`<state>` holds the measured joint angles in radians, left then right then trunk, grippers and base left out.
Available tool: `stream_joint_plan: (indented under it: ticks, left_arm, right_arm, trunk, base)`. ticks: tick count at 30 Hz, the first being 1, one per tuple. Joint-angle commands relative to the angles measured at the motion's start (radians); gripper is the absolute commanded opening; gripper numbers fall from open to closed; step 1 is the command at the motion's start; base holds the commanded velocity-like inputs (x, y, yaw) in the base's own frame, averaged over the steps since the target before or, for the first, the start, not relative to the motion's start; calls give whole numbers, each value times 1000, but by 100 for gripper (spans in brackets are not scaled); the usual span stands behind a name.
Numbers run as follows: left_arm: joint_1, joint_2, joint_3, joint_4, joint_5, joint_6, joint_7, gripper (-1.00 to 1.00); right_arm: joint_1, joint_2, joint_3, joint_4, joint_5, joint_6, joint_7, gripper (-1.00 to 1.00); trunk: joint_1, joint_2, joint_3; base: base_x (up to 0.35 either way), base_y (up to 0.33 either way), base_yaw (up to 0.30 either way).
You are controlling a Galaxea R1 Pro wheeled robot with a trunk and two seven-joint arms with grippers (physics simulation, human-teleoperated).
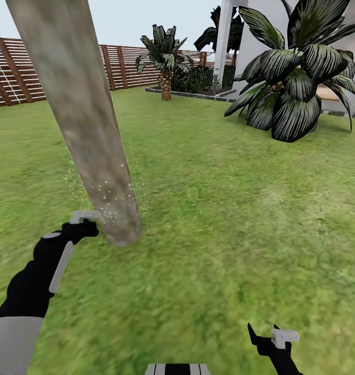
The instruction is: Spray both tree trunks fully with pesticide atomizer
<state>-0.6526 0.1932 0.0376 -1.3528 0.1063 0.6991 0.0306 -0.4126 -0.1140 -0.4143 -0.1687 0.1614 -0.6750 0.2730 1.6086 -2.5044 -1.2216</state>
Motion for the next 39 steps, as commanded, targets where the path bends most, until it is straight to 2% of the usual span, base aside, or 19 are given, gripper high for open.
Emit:
stream_joint_plan:
  ticks: [1, 4, 5, 6, 8, 10, 13, 14, 15, 17, 20, 24, 26, 29, 31, 32, 34, 35, 39]
  left_arm:
    - [-1, -4, -2, -3, -1, 0, -3, -100]
    - [-2, -31, -27, -48, -2, 5, -4, -100]
    - [-12, -59, -65, -95, -2, 47, -3, -100]
    - [-15, -76, -80, -115, -3, 67, -3, -100]
    - [-16, -86, -86, -141, -3, 78, -3, -100]
    - [-18, -77, -61, -154, 2, 82, -3, -100]
    - [-49, -61, 41, -156, 4, 94, -6, -100]
    - [-60, -40, 63, -155, 5, 111, -7, -100]
    - [-77, 0, 81, -155, 7, 147, -8, -100]
    - [-84, 14, 83, -155, 7, 161, -8, -100]
    - [-72, 8, 54, -148, 1, 157, -7, -100]
    - [-8, 2, 34, -95, 3, 145, -9, -100]
    - [8, 1, 34, 1, 5, 97, -9, -100]
    - [63, 4, 40, 7, 5, 19, -8, -100]
    - [141, 3, 37, 11, -4, -143, -6, -100]
    - [162, 1, 35, 22, -4, -194, -7, -100]
    - [173, -1, 29, 64, -4, -229, -7, -100]
    - [176, -1, 5, 99, -4, -242, -6, -100]
    - [177, -5, -23, 132, -4, -259, 5, -100]
  right_arm:
    - [0, 0, 0, 0, 0, 0, 0, 100]
    - [0, 0, 0, 0, 1, 0, 0, 100]
    - [0, 0, 0, 0, 1, 0, 0, 100]
    - [0, 0, 0, 0, 1, 0, 0, 100]
    - [0, 0, -1, 0, 1, 0, 0, 100]
    - [0, 0, 0, 0, 1, 0, 0, 100]
    - [0, 0, 0, 0, 1, 0, 0, 100]
    - [0, 0, 0, 0, 1, 0, 0, 100]
    - [0, 0, 0, 0, 1, 0, 0, 100]
    - [0, 0, -1, 19, 0, 0, 0, 100]
    - [0, 0, -1, 34, 0, 0, 0, 100]
    - [0, -1, -1, 35, 0, 0, 1, 100]
    - [0, -2, -1, 34, 0, -1, 1, 100]
    - [0, -7, -1, 34, 0, -1, 2, 100]
    - [0, -9, -1, 34, 0, -1, 2, 100]
    - [0, -9, -1, 34, 0, -1, 2, 100]
    - [0, -9, -1, 35, 0, -2, 2, 100]
    - [0, -9, -1, 35, 0, -2, 2, 100]
    - [0, -9, -1, 35, 0, -2, 2, 100]
  trunk:
    - [0, 0, 0]
    - [0, 0, 0]
    - [0, 0, 0]
    - [0, 0, 0]
    - [0, 0, 0]
    - [0, 0, 0]
    - [0, 0, 0]
    - [0, 0, 0]
    - [0, 0, 0]
    - [0, 0, 0]
    - [0, 0, 0]
    - [0, 0, 0]
    - [0, 0, 0]
    - [0, 0, 0]
    - [0, 0, 0]
    - [0, 0, 0]
    - [0, 0, 0]
    - [0, 0, 0]
    - [0, 0, 0]
  base:
    - [0, 0, 0]
    - [0, 0, 0]
    - [0, 0, 0]
    - [0, 0, 0]
    - [0, 0, 0]
    - [0, 0, 0]
    - [0, 0, 0]
    - [0, 0, 0]
    - [0, 0, 0]
    - [0, 0, 0]
    - [0, 0, 0]
    - [0, 0, 0]
    - [0, 0, 0]
    - [0, 0, 0]
    - [0, 0, 0]
    - [0, 0, 0]
    - [0, 0, 0]
    - [0, -132, 0]
    - [47, -236, 0]
